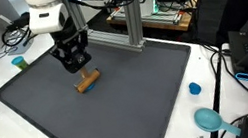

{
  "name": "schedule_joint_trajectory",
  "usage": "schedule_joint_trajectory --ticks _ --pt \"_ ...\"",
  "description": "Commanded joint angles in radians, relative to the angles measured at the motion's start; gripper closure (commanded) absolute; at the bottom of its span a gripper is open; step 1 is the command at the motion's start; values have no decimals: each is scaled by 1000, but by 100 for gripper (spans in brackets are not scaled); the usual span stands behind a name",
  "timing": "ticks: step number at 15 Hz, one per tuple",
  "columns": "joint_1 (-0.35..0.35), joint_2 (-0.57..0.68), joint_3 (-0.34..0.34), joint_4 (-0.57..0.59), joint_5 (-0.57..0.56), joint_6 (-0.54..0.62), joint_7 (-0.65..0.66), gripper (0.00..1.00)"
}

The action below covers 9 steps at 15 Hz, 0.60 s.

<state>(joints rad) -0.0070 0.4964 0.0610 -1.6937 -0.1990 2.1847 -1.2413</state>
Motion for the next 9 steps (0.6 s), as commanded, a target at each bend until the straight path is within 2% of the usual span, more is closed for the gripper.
schedule_joint_trajectory --ticks 1,9 --pt "15 23 -8 0 -35 25 54 78" --pt "6 45 13 4 -19 22 66 78"
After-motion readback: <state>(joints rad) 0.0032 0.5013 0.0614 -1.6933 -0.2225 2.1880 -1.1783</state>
